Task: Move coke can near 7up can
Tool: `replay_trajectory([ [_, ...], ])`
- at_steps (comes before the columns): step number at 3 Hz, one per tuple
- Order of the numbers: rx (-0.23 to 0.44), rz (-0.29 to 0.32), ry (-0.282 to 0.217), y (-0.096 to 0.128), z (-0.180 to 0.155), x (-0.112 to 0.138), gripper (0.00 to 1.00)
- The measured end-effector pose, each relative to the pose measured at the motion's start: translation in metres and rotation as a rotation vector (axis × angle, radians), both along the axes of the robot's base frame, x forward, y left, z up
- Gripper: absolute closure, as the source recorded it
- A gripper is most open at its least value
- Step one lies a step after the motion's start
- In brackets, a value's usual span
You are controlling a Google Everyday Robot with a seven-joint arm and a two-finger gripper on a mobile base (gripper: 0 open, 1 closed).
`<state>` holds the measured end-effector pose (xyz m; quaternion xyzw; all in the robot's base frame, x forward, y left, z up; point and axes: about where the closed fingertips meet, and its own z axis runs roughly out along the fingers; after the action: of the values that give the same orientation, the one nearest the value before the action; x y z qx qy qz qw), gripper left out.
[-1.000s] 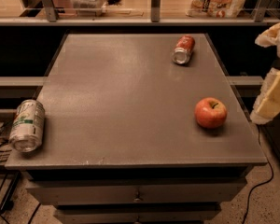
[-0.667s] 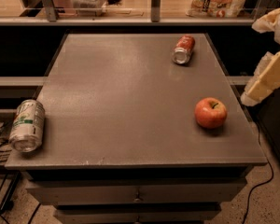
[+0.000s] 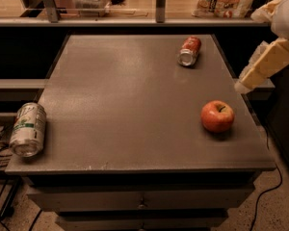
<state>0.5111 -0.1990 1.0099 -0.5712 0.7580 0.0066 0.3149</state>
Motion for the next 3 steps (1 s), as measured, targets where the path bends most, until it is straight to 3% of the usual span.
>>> replay_trajectory([
  [1, 0.028, -0.036, -0.023, 0.0, -0.003, 0.009, 0.0],
  [3, 0.201, -0.096, -0.072, 0.016, -0.024, 0.075, 0.0],
])
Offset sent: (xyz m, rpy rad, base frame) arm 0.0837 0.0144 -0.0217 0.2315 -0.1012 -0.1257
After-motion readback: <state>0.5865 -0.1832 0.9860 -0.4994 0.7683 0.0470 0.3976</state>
